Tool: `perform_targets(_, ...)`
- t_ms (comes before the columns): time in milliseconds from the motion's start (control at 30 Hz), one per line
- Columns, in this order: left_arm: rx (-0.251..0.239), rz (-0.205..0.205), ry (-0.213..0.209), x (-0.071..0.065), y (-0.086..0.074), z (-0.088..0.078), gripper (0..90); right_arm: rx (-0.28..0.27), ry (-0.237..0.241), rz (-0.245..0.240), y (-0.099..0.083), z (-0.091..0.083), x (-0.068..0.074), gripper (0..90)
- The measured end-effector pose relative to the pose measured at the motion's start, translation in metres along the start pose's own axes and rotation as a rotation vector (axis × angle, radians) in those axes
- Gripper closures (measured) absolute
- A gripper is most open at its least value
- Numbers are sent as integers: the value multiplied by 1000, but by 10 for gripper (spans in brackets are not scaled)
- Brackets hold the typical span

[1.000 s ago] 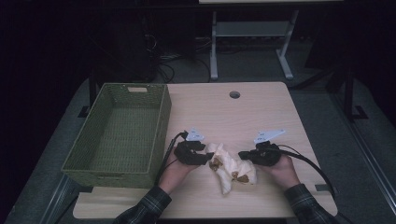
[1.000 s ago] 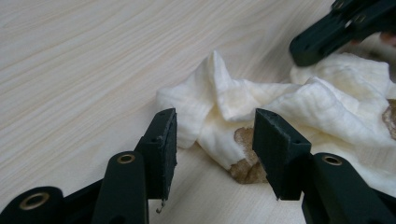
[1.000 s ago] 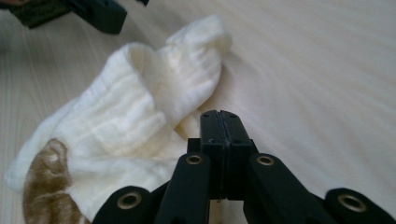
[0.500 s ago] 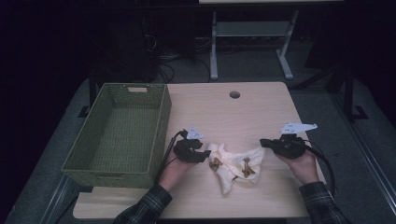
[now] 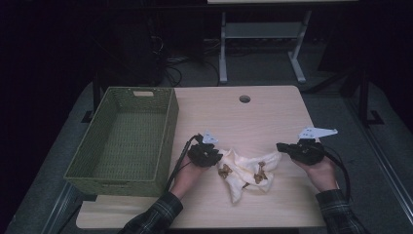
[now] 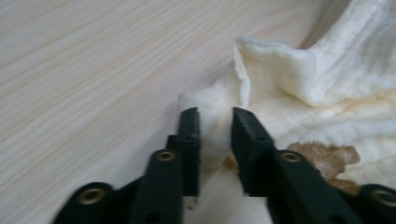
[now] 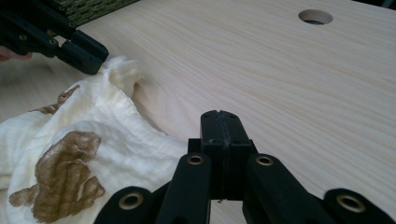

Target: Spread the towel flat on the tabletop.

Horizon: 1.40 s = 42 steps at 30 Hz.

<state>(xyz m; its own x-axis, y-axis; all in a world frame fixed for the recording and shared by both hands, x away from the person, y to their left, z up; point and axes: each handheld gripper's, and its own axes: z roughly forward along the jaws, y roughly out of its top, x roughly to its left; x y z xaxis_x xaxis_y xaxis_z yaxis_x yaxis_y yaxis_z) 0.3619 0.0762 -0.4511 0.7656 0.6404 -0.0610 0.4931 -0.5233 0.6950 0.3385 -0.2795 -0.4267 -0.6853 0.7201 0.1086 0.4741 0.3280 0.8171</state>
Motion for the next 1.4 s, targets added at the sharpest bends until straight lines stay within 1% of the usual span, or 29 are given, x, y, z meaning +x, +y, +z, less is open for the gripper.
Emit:
perform_targets(33, -13, -17, -2, 3, 1, -3, 859, -4, -4, 1, 0, -1, -1, 900)
perform_targets(100, -18, -20, -3, 5, 2, -6, 875, -7, -8, -1, 0, -2, -1, 900)
perform_targets(167, -49, -47, -3, 7, 4, -11, 890, -10, -15, -1, 0, -4, -2, 900)
perform_targets(200, -49, -47, -3, 7, 4, -11, 890, -10, -15, -1, 0, -4, -2, 900)
perform_targets(233, -65, -44, 1, 8, 7, -16, 892, -17, -19, 0, 1, -6, -3, 900)
perform_targets(267, -65, -44, 1, 8, 7, -16, 892, -17, -19, 0, 1, -6, -3, 900)
perform_targets(300, -87, -49, 7, 9, 11, -22, 893, -24, -25, 2, 3, -8, -4, 900)
perform_targets(333, -97, -46, 8, 9, 13, -24, 893, -29, -26, 4, 3, -10, -5, 900)
perform_targets(467, -108, -47, 22, 9, 19, -29, 894, -32, -43, 0, 7, -12, -9, 900)
perform_targets(533, -117, -44, 40, 11, 25, -32, 895, -45, -51, 0, 11, -15, -12, 900)
perform_targets(600, -125, -51, 54, 12, 29, -34, 895, -54, -61, 1, 15, -18, -15, 900)
perform_targets(633, -126, -57, 65, 15, 36, -38, 896, -70, -73, 1, 19, -20, -19, 900)
perform_targets(667, -126, -57, 65, 15, 36, -38, 896, -70, -73, 1, 19, -20, -19, 900)
perform_targets(733, -137, -58, 78, 17, 42, -42, 896, -76, -88, 5, 24, -23, -25, 900)
perform_targets(833, -163, -75, 100, 20, 53, -50, 896, -87, -106, 7, 31, -26, -33, 900)
perform_targets(867, -168, -71, 109, 22, 56, -53, 896, -91, -113, 10, 33, -27, -35, 900)
perform_targets(967, -190, -80, 126, 26, 65, -61, 896, -102, -125, 15, 39, -31, -42, 900)
perform_targets(1033, -196, -83, 136, 29, 71, -65, 896, -115, -136, 9, 45, -32, -45, 900)
perform_targets(1067, -200, -91, 138, 31, 73, -65, 896, -115, -136, 9, 45, -32, -45, 900)
perform_targets(1100, -193, -95, 148, 34, 77, -61, 897, -114, -141, 14, 48, -30, -48, 900)
perform_targets(1133, -193, -95, 148, 34, 77, -61, 896, -114, -141, 14, 48, -30, -48, 900)
perform_targets(1167, -188, -101, 155, 36, 78, -58, 896, -107, -150, 14, 50, -25, -52, 900)
perform_targets(1233, -172, -107, 162, 39, 79, -50, 896, -104, -151, 16, 51, -23, -54, 900)
perform_targets(1267, -162, -103, 169, 41, 80, -45, 896, -96, -154, 20, 54, -16, -59, 900)
perform_targets(1300, -147, -108, 177, 45, 81, -36, 896, -94, -158, 18, 54, -13, -61, 900)
perform_targets(1333, -142, -118, 179, 48, 81, -31, 896, -87, -163, 19, 55, -10, -64, 900)
perform_targets(1367, -135, -123, 181, 51, 82, -27, 896, -79, -166, 24, 56, -7, -66, 900)
perform_targets(1400, -135, -123, 181, 51, 82, -27, 896, -79, -166, 24, 56, -7, -66, 900)
